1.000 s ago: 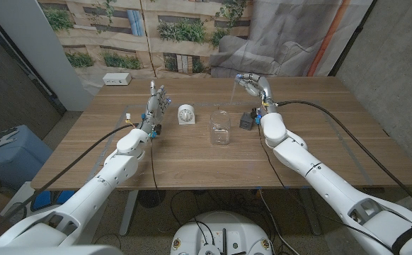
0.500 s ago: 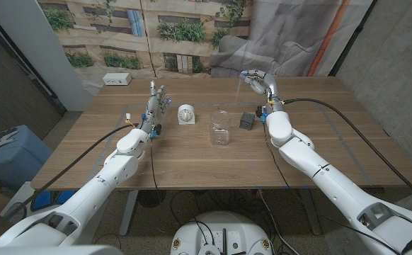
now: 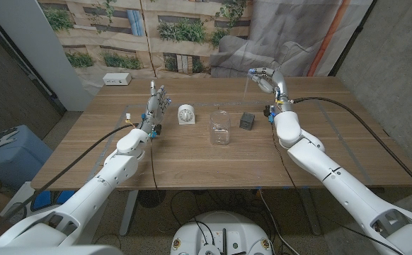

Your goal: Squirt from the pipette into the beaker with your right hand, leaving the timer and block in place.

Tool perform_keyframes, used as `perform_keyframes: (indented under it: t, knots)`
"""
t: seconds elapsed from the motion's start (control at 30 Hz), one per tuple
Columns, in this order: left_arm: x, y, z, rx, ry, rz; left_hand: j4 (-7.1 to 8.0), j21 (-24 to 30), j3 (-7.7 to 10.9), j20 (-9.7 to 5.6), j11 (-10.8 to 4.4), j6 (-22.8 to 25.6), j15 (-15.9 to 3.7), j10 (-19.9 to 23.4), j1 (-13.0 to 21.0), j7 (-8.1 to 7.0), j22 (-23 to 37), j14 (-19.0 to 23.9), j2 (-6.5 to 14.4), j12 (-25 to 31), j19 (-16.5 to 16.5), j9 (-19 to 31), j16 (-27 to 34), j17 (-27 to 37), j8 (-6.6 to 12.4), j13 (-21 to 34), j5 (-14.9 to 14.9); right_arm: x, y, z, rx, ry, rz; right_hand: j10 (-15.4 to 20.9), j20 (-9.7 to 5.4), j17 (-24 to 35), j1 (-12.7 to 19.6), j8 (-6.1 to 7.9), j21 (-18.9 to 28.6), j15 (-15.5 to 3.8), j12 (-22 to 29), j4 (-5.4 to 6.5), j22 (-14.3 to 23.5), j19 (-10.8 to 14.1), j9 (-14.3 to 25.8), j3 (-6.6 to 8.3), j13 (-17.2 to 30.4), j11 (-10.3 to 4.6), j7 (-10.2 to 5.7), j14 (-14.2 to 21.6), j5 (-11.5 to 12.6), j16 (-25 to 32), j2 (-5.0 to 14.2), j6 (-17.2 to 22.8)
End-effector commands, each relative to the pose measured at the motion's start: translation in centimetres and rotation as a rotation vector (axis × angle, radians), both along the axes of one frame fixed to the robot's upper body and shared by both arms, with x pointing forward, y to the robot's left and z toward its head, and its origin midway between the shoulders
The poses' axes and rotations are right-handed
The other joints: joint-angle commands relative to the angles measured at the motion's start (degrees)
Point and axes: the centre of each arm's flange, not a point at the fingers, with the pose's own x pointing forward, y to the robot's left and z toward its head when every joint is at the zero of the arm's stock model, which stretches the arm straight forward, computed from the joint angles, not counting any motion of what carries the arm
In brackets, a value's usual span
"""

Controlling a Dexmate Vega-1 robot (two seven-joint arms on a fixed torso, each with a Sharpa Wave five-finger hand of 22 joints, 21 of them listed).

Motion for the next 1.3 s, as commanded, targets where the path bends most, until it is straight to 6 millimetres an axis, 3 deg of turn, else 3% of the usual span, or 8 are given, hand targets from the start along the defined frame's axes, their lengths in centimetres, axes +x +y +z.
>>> perform_keyframes:
  t: [0.03,0.63,1.3]
  knots:
    - [0.0,0.0,0.0,-0.001,0.0,0.002,-0.14,0.33,-0.33,-5.23,-0.14,-0.28,-6.67,-0.2,-0.08,-0.33,0.14,-0.53,2.53,0.25,-0.25,0.13,0.34,0.07,0.33,0.32,0.34,-1.6,-2.4,-0.4,-0.021,-0.02,-0.067,0.24,0.28,0.25,-0.39,0.06,0.3,-8.22,0.18,-0.06,0.15,0.4,0.2,-0.31,0.18,0.12,0.17,0.01,0.34,0.09,0.01,0.24]
    - [0.0,0.0,0.0,-0.001,0.0,0.002,-0.14,0.31,-0.32,-5.25,-0.15,-0.26,-6.7,-0.14,-0.08,-0.33,0.14,-0.52,2.54,0.27,-0.29,0.13,0.34,0.07,0.34,0.32,0.34,-3.3,-5.5,-1.2,-0.117,-0.053,-0.222,0.25,0.28,0.25,-0.53,0.07,0.3,-8.25,0.21,-0.14,0.15,0.44,0.2,-0.3,0.22,0.11,0.11,0.15,0.4,0.08,0.15,0.42]
    - [0.0,0.0,0.0,-0.001,0.0,0.002,-0.14,0.32,-0.33,-5.29,-0.21,-0.25,-6.65,-0.24,-0.08,-0.33,0.14,-0.52,2.54,0.23,-0.27,0.13,0.34,0.07,0.34,0.32,0.34,-4.3,-6.4,-1.3,-0.336,-0.114,-0.407,0.48,0.23,0.15,-0.59,0.12,0.28,-8.39,0.34,-0.3,0.14,0.48,0.19,-0.14,0.27,0.1,0.0,0.52,0.43,-0.01,0.37,0.71]
